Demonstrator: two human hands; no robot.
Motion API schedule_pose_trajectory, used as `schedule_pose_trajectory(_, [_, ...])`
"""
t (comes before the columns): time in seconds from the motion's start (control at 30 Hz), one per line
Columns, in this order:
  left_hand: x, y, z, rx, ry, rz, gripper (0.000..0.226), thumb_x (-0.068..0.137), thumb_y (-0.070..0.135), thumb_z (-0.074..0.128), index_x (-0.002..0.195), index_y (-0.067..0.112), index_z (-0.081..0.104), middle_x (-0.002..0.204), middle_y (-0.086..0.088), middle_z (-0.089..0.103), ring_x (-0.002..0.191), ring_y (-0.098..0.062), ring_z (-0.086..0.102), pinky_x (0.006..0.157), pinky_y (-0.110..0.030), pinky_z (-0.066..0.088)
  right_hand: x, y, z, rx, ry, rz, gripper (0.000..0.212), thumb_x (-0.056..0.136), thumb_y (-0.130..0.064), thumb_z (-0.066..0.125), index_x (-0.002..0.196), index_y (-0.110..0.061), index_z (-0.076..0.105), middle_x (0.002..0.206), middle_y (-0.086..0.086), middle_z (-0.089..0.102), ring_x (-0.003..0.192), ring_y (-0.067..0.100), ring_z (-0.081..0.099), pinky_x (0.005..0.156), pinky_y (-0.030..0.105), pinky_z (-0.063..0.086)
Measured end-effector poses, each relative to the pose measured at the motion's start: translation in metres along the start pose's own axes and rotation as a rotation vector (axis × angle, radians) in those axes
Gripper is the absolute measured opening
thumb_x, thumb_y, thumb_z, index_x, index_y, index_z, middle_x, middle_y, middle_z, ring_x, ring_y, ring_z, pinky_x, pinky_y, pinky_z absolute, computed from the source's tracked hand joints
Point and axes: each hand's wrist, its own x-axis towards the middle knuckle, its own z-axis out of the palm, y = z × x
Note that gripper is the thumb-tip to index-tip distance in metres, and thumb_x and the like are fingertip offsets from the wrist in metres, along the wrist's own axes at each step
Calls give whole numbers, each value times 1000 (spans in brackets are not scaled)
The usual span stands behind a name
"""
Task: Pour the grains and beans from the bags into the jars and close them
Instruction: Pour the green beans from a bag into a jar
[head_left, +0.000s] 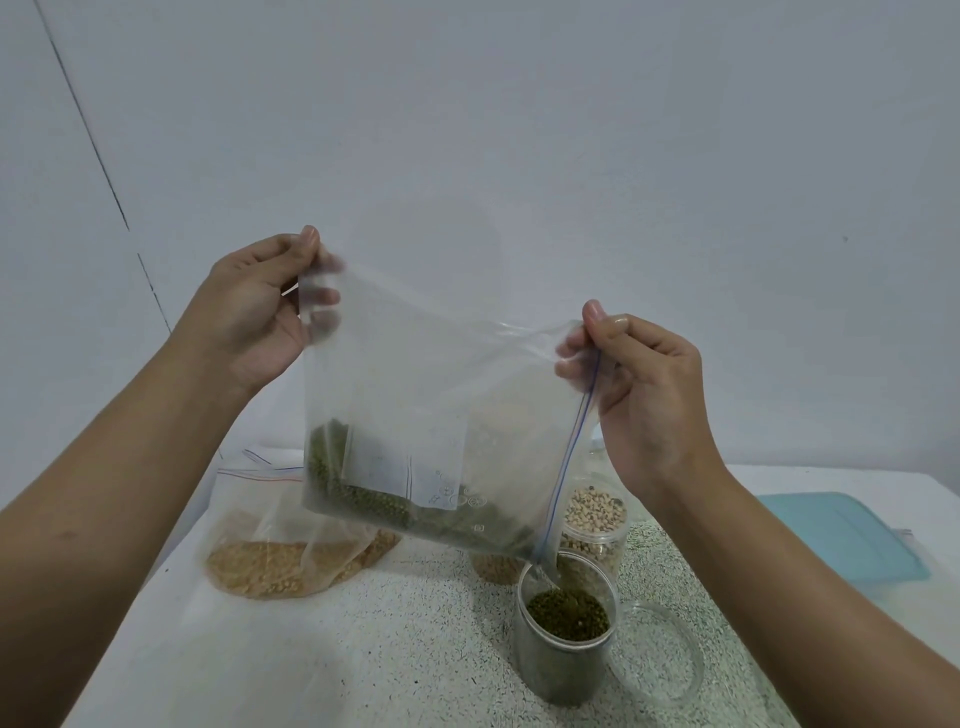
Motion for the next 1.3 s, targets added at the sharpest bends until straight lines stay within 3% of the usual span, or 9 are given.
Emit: schedule_pose_trajectory(1.3, [5, 3, -2, -2, 11, 12, 33, 100, 29, 61, 69, 21, 72, 81, 7, 71, 60, -11, 60, 61, -29, 48, 4, 4, 6, 1, -20, 4, 27, 87, -15, 66, 60, -12, 70, 68, 5, 65, 62, 15, 61, 61, 23, 52])
